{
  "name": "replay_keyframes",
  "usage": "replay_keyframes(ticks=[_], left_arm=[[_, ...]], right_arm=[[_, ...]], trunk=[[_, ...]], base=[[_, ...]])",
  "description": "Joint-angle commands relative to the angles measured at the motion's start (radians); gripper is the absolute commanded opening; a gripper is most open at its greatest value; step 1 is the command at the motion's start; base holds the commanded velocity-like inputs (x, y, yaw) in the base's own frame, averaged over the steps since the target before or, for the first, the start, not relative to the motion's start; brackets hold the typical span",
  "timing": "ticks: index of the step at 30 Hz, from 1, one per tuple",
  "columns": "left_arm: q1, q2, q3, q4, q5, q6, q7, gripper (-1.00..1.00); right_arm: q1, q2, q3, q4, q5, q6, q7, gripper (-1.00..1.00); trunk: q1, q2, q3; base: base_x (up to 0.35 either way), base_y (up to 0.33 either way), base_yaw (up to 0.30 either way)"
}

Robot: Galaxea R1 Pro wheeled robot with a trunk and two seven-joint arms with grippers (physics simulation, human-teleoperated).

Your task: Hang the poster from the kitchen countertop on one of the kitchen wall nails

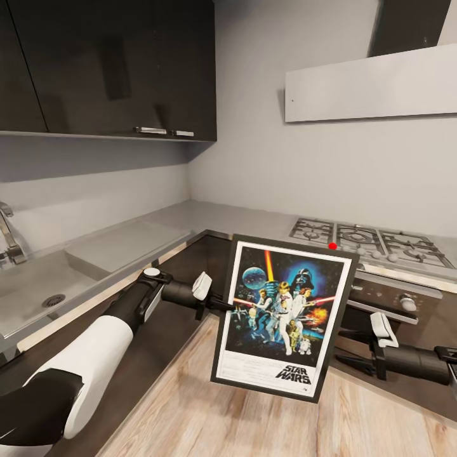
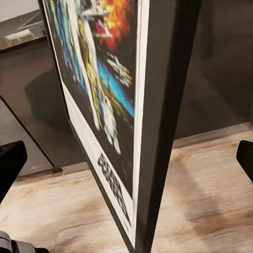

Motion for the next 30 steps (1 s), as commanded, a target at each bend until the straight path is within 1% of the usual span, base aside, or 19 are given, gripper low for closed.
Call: replay_keyframes(ticks=[1,10,17,30], left_arm=[[-0.001,0.0,0.001,-0.001,-0.005,0.009,-0.005,-1.0],[-0.001,0.0,0.001,-0.001,-0.005,0.009,-0.005,-1.0],[-0.001,-0.002,0.0,-0.002,-0.005,0.009,-0.005,-1.0],[-0.001,-0.002,0.0,-0.003,-0.005,0.008,-0.005,-1.0]], right_arm=[[-0.001,0.0,-0.001,0.0,0.001,0.011,0.005,1.0],[-0.001,0.0,-0.001,0.0,0.0,0.01,0.005,1.0],[-0.001,0.012,-0.001,0.0,-0.001,0.009,0.005,1.0],[-0.001,0.014,-0.001,0.0,-0.002,0.009,0.005,1.0]], trunk=[[0.0,-0.001,-0.001],[0.0,-0.001,-0.001],[0.0,-0.001,-0.001],[0.0,-0.001,-0.001]], base=[[0.0,0.0,0.0],[0.0,0.0,0.0],[0.0,0.0,0.0],[0.0,0.0,0.0]])
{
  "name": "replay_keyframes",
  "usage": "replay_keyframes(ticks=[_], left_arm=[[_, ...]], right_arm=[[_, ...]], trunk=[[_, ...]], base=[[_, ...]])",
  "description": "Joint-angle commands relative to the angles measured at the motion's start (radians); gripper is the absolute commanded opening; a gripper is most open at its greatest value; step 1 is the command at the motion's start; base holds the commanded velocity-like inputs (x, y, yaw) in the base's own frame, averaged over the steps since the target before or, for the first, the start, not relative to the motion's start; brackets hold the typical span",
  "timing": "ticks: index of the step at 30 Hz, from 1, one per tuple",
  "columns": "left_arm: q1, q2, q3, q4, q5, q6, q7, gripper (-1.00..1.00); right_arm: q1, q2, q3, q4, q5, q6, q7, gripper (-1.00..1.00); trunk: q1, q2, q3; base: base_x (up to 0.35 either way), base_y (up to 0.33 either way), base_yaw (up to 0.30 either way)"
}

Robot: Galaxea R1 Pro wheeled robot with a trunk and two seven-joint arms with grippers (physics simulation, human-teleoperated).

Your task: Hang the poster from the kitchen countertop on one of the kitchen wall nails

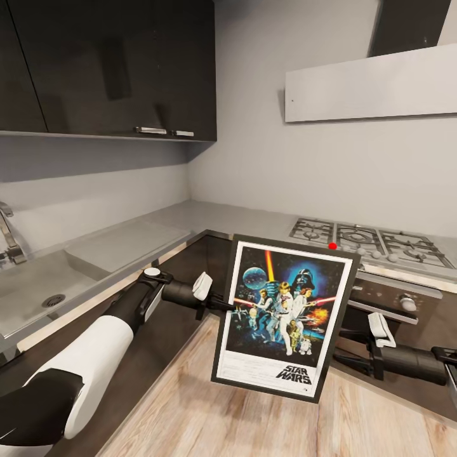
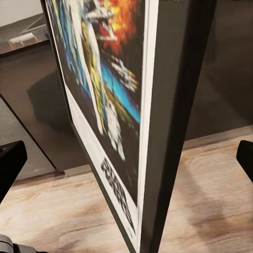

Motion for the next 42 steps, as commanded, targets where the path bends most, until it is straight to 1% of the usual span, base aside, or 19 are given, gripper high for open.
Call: replay_keyframes(ticks=[1,4,5,6,9,17,39,40,42], left_arm=[[-0.001,0.0,0.001,-0.001,-0.005,0.009,-0.005,-1.0],[-0.001,0.0,0.001,-0.001,-0.005,0.009,-0.005,-1.0],[-0.001,0.0,0.002,-0.001,-0.005,0.009,-0.005,-1.0],[-0.001,0.0,0.002,-0.001,-0.005,0.009,-0.005,-1.0],[-0.001,0.0,0.001,-0.001,-0.005,0.009,-0.005,-1.0],[-0.001,0.0,0.002,-0.001,-0.005,0.009,-0.005,-1.0],[-0.001,0.004,0.004,-0.001,-0.005,0.009,-0.005,-1.0],[-0.001,0.004,0.004,-0.001,-0.005,0.009,-0.005,-1.0],[-0.001,0.004,0.004,-0.001,-0.005,0.009,-0.005,-1.0]], right_arm=[[-0.001,0.0,-0.001,0.0,0.001,0.011,0.004,1.0],[-0.001,0.001,0.0,0.0,0.0,0.011,0.004,1.0],[-0.001,0.005,0.0,0.0,0.001,0.011,0.004,1.0],[-0.001,0.015,0.001,0.0,0.001,0.011,0.004,1.0],[-0.001,0.019,0.01,0.0,0.001,0.011,0.004,1.0],[-0.001,0.021,0.031,0.0,0.001,0.011,0.004,1.0],[-0.001,0.021,0.033,0.0,0.0,0.011,0.004,1.0],[-0.001,0.021,0.033,0.0,0.0,0.011,0.004,-1.0],[-0.001,0.021,0.033,0.0,0.0,0.011,0.004,-1.0]], trunk=[[0.0,-0.001,-0.001],[0.0,-0.001,-0.001],[0.0,-0.001,-0.001],[0.0,-0.001,-0.001],[0.0,-0.001,-0.001],[0.0,-0.001,-0.001],[0.0,-0.001,-0.001],[0.0,-0.001,-0.001],[0.0,-0.001,-0.001]], base=[[0.0,0.0,0.0],[0.0,0.0,0.0],[0.0,0.0,0.0],[0.0,0.0,0.0],[0.0,0.0,0.0],[0.0,0.0,0.0],[0.0,0.0,0.0],[0.0,0.0,0.0],[0.0,0.0,0.0]])
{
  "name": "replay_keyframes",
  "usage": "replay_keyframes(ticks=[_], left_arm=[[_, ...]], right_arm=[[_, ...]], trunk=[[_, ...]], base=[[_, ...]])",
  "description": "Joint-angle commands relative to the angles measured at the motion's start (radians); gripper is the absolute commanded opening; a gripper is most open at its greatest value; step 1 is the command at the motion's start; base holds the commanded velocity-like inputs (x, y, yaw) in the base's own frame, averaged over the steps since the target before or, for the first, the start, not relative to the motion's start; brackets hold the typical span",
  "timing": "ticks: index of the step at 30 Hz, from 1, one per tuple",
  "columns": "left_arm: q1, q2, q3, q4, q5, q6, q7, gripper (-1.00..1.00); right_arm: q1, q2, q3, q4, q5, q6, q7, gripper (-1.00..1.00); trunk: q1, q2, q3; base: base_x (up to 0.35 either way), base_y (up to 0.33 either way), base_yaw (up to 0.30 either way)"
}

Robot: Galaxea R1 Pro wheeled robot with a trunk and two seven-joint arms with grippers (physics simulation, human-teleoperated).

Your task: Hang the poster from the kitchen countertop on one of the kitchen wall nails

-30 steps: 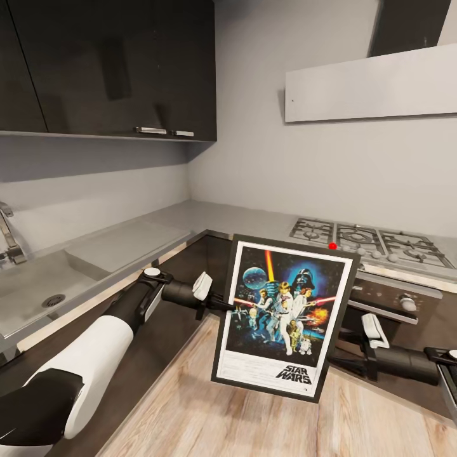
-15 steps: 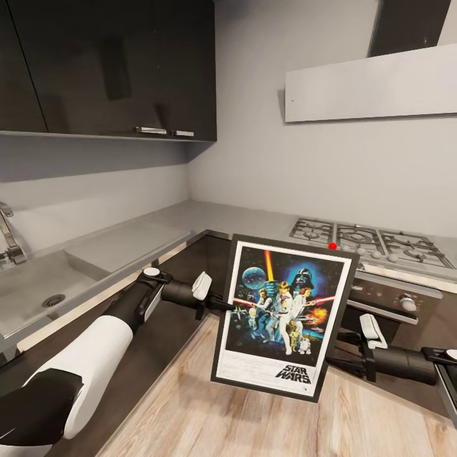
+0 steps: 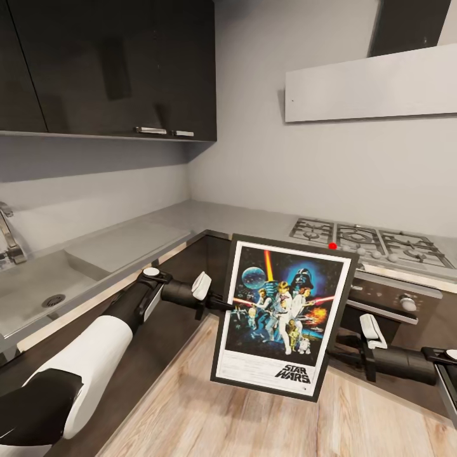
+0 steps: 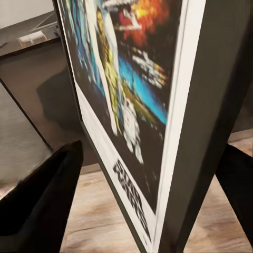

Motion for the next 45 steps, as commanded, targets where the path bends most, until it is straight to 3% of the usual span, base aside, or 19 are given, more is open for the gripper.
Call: replay_keyframes(ticks=[1,8,9,31,39,45], left_arm=[[-0.001,0.0,0.002,-0.001,-0.006,0.011,-0.005,-1.0],[-0.001,0.001,0.002,-0.001,-0.006,0.012,-0.005,-1.0],[-0.001,0.001,0.003,-0.001,-0.006,0.012,-0.005,1.0],[-0.001,0.011,0.006,-0.001,-0.008,0.014,-0.005,1.0],[-0.001,0.05,0.007,-0.001,-0.005,0.014,-0.005,1.0],[-0.001,0.094,0.007,-0.003,0.0,0.014,-0.005,1.0]], right_arm=[[-0.001,0.0,-0.001,0.0,0.0,0.011,0.006,-1.0],[0.0,0.0,-0.001,-0.002,0.0,0.009,0.006,-1.0],[-0.001,0.0,-0.001,-0.002,0.0,0.006,0.006,-1.0],[-0.001,0.0,-0.001,-0.002,0.0,-0.007,0.006,-1.0],[-0.001,0.0,-0.001,-0.002,0.0,-0.007,0.006,-1.0],[0.0,0.0,-0.001,-0.002,0.0,-0.008,0.006,-1.0]], trunk=[[0.0,-0.001,-0.001],[0.0,-0.001,-0.001],[0.0,-0.001,-0.001],[0.0,-0.001,-0.001],[0.0,-0.001,-0.001],[0.0,-0.001,-0.001]], base=[[0.0,0.0,0.0],[0.0,0.0,0.0],[0.0,0.0,0.0],[0.0,0.0,0.0],[0.0,0.0,0.0],[0.0,0.0,0.0]])
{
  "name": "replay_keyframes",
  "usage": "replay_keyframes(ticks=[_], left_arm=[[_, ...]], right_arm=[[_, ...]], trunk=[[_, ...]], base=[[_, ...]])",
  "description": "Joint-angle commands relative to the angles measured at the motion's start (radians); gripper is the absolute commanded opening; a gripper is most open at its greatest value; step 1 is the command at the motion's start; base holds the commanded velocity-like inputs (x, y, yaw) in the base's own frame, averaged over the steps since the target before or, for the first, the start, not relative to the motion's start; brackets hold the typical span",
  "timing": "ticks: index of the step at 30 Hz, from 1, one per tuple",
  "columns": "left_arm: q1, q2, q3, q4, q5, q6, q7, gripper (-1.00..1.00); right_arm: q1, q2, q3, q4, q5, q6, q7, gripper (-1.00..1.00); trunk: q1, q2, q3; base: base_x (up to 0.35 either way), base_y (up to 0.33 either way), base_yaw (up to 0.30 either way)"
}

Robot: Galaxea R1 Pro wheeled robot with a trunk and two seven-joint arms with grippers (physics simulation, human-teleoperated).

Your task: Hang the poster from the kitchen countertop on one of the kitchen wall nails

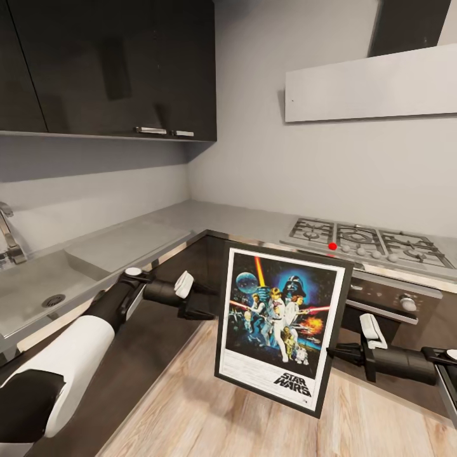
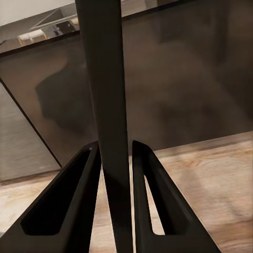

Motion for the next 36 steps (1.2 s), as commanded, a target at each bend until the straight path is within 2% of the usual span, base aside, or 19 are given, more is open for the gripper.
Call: replay_keyframes(ticks=[1,17,19,23,27,28,36], left_arm=[[-0.001,0.004,-0.002,-0.001,-0.003,0.011,-0.003,1.0],[-0.001,0.036,0.0,0.001,-0.005,0.011,-0.003,1.0],[-0.001,0.037,0.0,0.002,-0.006,0.011,-0.003,1.0],[-0.001,0.04,-0.001,0.006,-0.006,0.011,-0.003,1.0],[-0.001,0.041,-0.002,0.011,-0.007,0.012,-0.003,1.0],[-0.001,0.041,-0.002,0.014,-0.007,0.012,-0.003,1.0],[0.002,0.041,-0.002,0.018,-0.007,0.012,-0.003,1.0]], right_arm=[[-0.001,0.0,-0.001,0.0,0.001,0.013,0.006,-1.0],[-0.001,-0.001,-0.008,-0.002,-0.008,0.012,0.007,-1.0],[-0.001,-0.002,-0.009,-0.003,-0.024,0.012,0.007,-1.0],[-0.001,-0.01,-0.011,-0.003,-0.1,0.003,0.009,-1.0],[-0.001,-0.015,-0.014,-0.004,-0.126,-0.01,0.009,-1.0],[-0.001,-0.02,-0.035,-0.004,-0.134,-0.014,0.01,-1.0],[-0.001,-0.026,-0.092,-0.004,-0.138,-0.017,0.011,-1.0]], trunk=[[0.0,-0.001,-0.001],[0.0,-0.001,-0.001],[0.0,-0.001,-0.001],[0.0,-0.001,-0.001],[0.0,-0.001,-0.001],[0.0,-0.001,-0.001],[0.0,-0.001,-0.001]], base=[[0.0,0.0,0.0],[0.0,0.0,0.0],[0.0,0.0,0.0],[0.0,0.0,0.0],[0.0,0.0,0.0],[0.0,0.0,0.0],[0.0,0.0,0.0]])
